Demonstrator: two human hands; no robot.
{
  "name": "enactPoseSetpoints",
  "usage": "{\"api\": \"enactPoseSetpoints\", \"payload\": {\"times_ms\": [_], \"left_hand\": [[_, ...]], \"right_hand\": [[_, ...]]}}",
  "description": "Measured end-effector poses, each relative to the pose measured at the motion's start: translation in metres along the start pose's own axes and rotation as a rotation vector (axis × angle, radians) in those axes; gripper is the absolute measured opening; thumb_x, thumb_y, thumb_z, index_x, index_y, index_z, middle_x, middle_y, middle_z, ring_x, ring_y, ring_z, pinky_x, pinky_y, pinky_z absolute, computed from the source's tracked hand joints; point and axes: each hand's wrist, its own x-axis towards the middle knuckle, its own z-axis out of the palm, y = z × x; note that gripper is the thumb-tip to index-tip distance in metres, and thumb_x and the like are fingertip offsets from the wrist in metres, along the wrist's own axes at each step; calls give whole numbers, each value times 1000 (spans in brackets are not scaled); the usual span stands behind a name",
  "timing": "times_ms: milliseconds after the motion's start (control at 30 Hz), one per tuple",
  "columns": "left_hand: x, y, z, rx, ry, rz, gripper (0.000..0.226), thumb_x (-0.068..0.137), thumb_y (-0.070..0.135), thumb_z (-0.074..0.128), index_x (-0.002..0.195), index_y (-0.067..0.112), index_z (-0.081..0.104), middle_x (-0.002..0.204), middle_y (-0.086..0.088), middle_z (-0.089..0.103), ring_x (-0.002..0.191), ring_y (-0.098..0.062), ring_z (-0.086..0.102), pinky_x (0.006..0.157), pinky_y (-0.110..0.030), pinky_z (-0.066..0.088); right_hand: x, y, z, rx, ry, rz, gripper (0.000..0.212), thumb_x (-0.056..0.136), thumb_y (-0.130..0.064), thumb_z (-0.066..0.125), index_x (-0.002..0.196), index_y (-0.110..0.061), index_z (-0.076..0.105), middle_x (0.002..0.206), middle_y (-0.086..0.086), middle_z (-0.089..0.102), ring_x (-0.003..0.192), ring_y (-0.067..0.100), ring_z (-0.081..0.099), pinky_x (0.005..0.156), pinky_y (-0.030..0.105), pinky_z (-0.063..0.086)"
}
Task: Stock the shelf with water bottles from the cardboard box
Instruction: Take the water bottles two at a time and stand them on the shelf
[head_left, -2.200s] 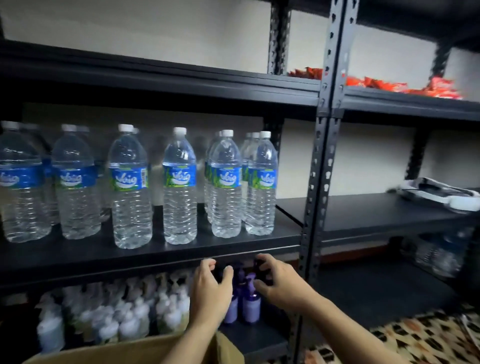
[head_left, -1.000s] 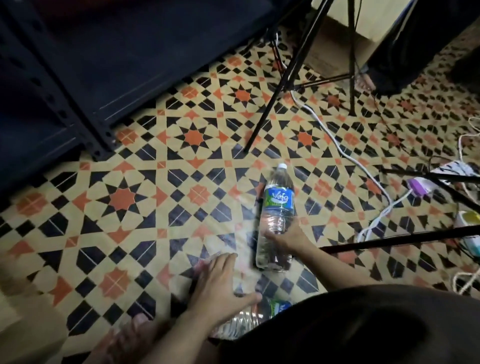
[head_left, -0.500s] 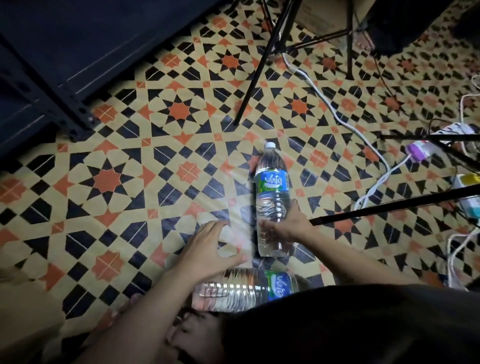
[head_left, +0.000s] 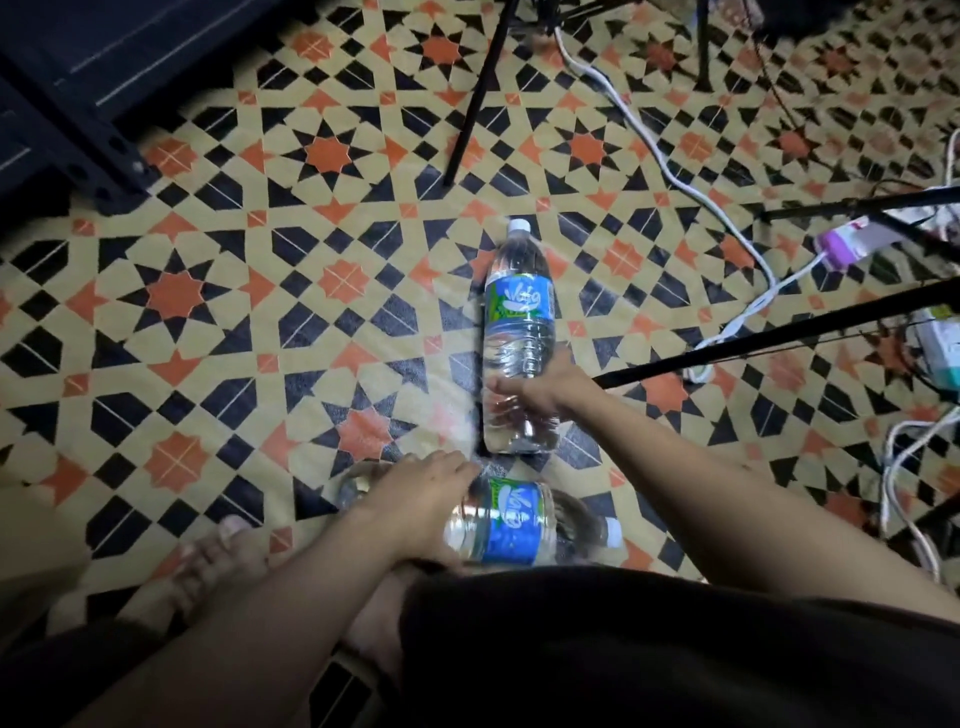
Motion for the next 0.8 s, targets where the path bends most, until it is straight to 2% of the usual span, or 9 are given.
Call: {"api": "enactPoseSetpoints", "payload": {"times_ms": [67,100,200,233,367,433,567,700,800], "left_hand": [[0,-7,-3,-27,-19,-17,97,61,58,79,141,21,38,135,3,46,125,-18,45,102,-34,40],[-1,-12,-7,-40,-23,-26,94,60,55,81,139,22,41,133,4,47,122,-17,46,98,-31,41],[-7,-33,-19,-44,-44,-69,90,56,51,86,132,21,47,127,5,49,118,-17,49,91,-29,42],[-9,-43,-21,-42,-53,-82,91,54,51,87,131,21,47,127,4,49,119,-17,48,93,-29,42],[-27,-83,-36,-38,-74,-148,99,57,47,88,141,23,40,142,8,42,130,-14,43,100,-25,37],[-36,-100,-44,-36,-80,-203,101,56,43,89,142,26,39,137,11,45,125,-11,47,98,-24,40],[-53,-132,-49,-43,-48,-316,97,52,43,89,137,30,44,127,13,47,115,-11,52,96,-32,48],[-63,-148,-49,-78,62,-430,98,58,45,87,143,26,43,139,6,47,122,-16,52,100,-32,46],[-60,-151,-50,-147,234,-555,91,50,57,88,128,23,55,122,4,59,106,-18,61,89,-34,53]], "right_hand": [[15,8,0,35,-29,15,143,15,-78,83,135,-12,42,126,10,65,108,29,65,98,45,52],[4,0,-2,37,-32,7,136,17,-76,85,131,-12,47,121,9,67,105,28,66,98,43,52],[-21,-18,-7,45,-12,10,96,58,-46,92,133,-9,45,122,2,60,114,26,59,101,33,44],[-21,-17,-7,49,-2,22,92,64,-40,90,134,-8,41,122,2,57,117,25,56,102,34,42],[-14,-17,2,95,24,33,110,50,-42,96,135,-10,33,129,10,57,118,31,57,106,44,44],[-12,-20,5,102,42,52,118,42,-48,97,133,-10,31,127,9,57,114,31,59,103,43,47],[-13,-23,14,73,93,81,97,66,-35,90,133,-4,27,121,9,54,107,28,57,95,36,48],[-19,-25,21,51,143,55,98,62,-41,91,131,-6,30,116,9,57,103,30,61,93,43,53],[-18,-22,21,77,120,41,114,45,-54,90,134,-9,32,116,9,64,95,26,67,85,42,58]]}}
